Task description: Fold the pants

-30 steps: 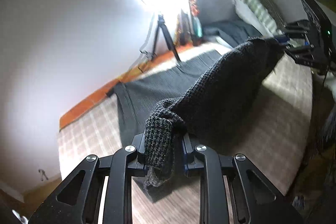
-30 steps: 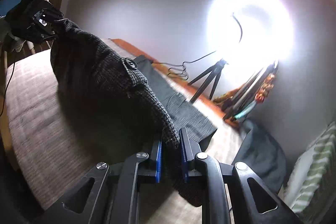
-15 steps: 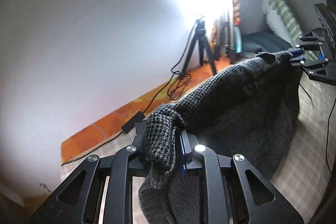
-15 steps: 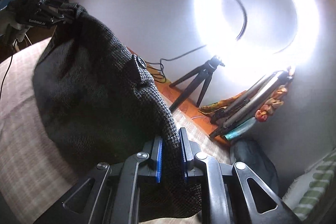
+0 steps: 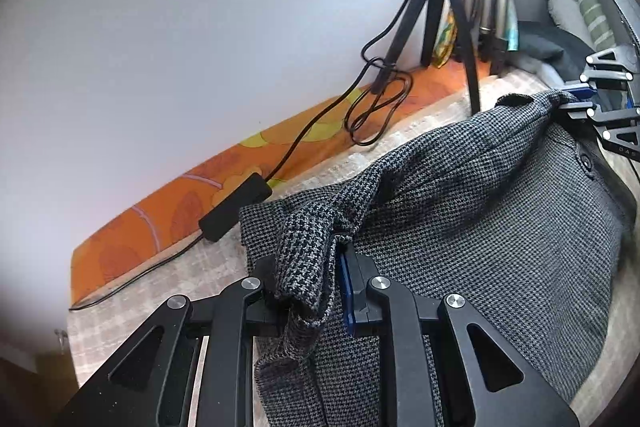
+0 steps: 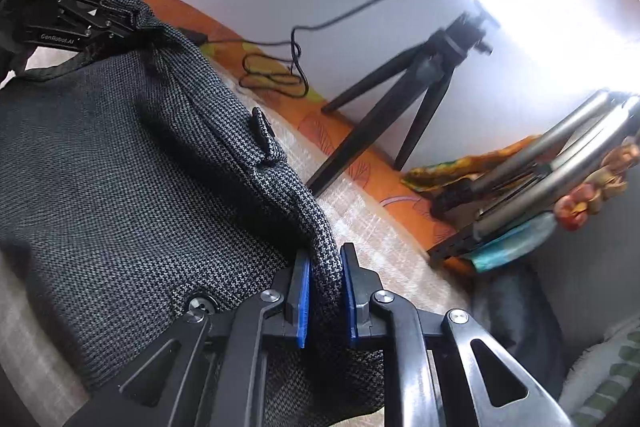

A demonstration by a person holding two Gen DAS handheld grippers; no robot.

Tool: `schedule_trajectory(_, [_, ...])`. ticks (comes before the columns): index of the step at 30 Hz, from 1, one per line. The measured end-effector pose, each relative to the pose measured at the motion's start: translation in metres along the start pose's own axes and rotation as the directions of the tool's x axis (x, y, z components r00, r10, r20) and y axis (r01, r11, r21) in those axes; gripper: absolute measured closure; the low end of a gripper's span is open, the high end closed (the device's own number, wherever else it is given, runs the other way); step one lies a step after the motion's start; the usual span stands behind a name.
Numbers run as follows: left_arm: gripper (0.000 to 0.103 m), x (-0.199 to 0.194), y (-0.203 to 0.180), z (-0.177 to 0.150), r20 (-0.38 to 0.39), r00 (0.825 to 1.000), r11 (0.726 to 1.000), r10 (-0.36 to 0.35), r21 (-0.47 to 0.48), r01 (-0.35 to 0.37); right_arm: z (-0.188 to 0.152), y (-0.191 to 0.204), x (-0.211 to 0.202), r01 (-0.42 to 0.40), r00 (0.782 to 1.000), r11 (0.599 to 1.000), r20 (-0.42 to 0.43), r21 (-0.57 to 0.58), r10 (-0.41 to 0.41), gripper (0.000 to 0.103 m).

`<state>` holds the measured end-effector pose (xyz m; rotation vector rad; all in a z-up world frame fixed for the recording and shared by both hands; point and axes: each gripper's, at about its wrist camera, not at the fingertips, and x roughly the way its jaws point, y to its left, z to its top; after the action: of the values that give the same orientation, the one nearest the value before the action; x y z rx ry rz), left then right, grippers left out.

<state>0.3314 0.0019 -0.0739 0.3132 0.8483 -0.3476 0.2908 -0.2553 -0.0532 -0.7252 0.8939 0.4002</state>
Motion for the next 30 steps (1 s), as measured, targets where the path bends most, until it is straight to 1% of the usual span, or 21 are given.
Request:
schedule_trajectory(1, [0.079, 0.003, -0.001, 0.001, -0.003, 1.0, 1.0, 0.011, -0.005, -0.011, 0.0, -0.001, 0.004, 0.001, 1.0, 1.0, -0.008, 0.011, -0.001, 0.091])
schedule_trajectory(2, [0.073, 0.004, 0.0, 0.002, -0.006, 1.0, 1.0, 0.023, -0.007, -0.023, -0.001, -0.002, 0.007, 0.004, 1.0, 1.0, -0.016, 0.016, -0.004, 0.09])
schedule_trajectory(3, [0.064, 0.005, 0.001, 0.003, -0.011, 0.999, 0.999, 0.045, -0.01, -0.045, -0.002, -0.003, 0.011, 0.017, 1.0, 1.0, -0.024, 0.024, -0.017, 0.088])
schedule_trajectory(4, [0.059, 0.007, 0.002, 0.003, -0.019, 0.998, 0.998, 0.061, -0.014, -0.061, -0.003, -0.004, 0.014, 0.031, 0.999, 0.999, -0.035, 0.032, -0.029, 0.084])
schedule_trajectory(6, [0.045, 0.007, 0.01, 0.006, -0.025, 0.994, 0.994, 0.108, -0.02, -0.109, -0.005, -0.01, 0.019, 0.056, 0.997, 0.997, -0.06, 0.055, -0.053, 0.068])
schedule_trajectory(8, [0.041, 0.001, 0.019, 0.006, -0.016, 0.991, 0.991, 0.13, -0.039, -0.13, -0.008, -0.017, 0.019, 0.064, 0.996, 0.993, -0.066, 0.095, -0.058, 0.063])
schedule_trajectory(10, [0.041, -0.011, 0.025, 0.005, -0.001, 0.988, 0.986, 0.153, -0.068, -0.153, -0.014, -0.023, 0.009, 0.089, 0.995, 0.986, -0.061, 0.142, -0.081, 0.054])
schedule_trajectory(11, [0.04, -0.015, 0.025, 0.01, 0.006, 0.986, 0.984, 0.164, -0.076, -0.163, -0.018, -0.027, 0.002, 0.118, 0.992, 0.981, -0.058, 0.157, -0.11, 0.043])
schedule_trajectory(12, [0.04, -0.023, 0.027, 0.009, 0.018, 0.985, 0.982, 0.174, -0.081, -0.172, -0.022, -0.03, -0.005, 0.142, 0.989, 0.975, -0.057, 0.173, -0.134, 0.035])
schedule_trajectory(14, [0.04, -0.038, 0.034, 0.006, 0.029, 0.983, 0.979, 0.181, -0.097, -0.177, -0.033, -0.035, -0.021, 0.155, 0.988, 0.963, -0.055, 0.219, -0.147, 0.032])
schedule_trajectory(16, [0.04, -0.061, 0.036, -0.002, 0.057, 0.985, 0.98, 0.166, -0.121, -0.158, -0.047, -0.039, -0.045, 0.112, 0.994, 0.947, -0.034, 0.303, -0.107, 0.031])
schedule_trajectory(18, [0.04, -0.082, 0.034, -0.013, 0.077, 0.987, 0.982, 0.143, -0.138, -0.132, -0.065, -0.037, -0.07, 0.026, 0.999, 0.921, 0.009, 0.388, -0.032, 0.029])
schedule_trajectory(21, [0.04, -0.114, 0.024, -0.038, 0.099, 0.991, 0.986, 0.088, -0.151, -0.073, -0.093, -0.017, -0.101, -0.084, 0.996, 0.875, 0.059, 0.478, 0.063, 0.022])
schedule_trajectory(23, [0.04, -0.126, 0.011, -0.053, 0.111, 0.993, 0.987, 0.046, -0.16, -0.028, -0.108, -0.003, -0.111, -0.135, 0.991, 0.842, 0.069, 0.523, 0.116, 0.021])
schedule_trajectory(25, [0.04, -0.137, 0.002, -0.071, 0.12, 0.993, 0.983, 0.004, -0.183, 0.018, -0.122, 0.009, -0.118, -0.178, 0.984, 0.801, 0.08, 0.571, 0.161, 0.021])
schedule_trajectory(26, [0.04, -0.139, -0.003, -0.081, 0.115, 0.993, 0.978, -0.028, -0.2, 0.051, -0.128, 0.014, -0.118, -0.197, 0.979, 0.776, 0.084, 0.6, 0.184, 0.021])
schedule_trajectory(27, [0.04, -0.14, -0.007, -0.089, 0.107, 0.993, 0.974, -0.053, -0.214, 0.075, -0.134, 0.019, -0.118, -0.22, 0.973, 0.739, 0.087, 0.636, 0.215, 0.021])
schedule_trajectory(28, [0.04, -0.14, -0.014, -0.098, 0.102, 0.992, 0.968, -0.079, -0.231, 0.101, -0.136, 0.021, -0.115, -0.235, 0.968, 0.717, 0.089, 0.656, 0.235, 0.021])
schedule_trajectory(30, [0.04, -0.145, -0.018, -0.109, 0.104, 0.989, 0.956, -0.106, -0.264, 0.13, -0.143, 0.023, -0.111, -0.262, 0.957, 0.655, 0.101, 0.709, 0.273, 0.021])
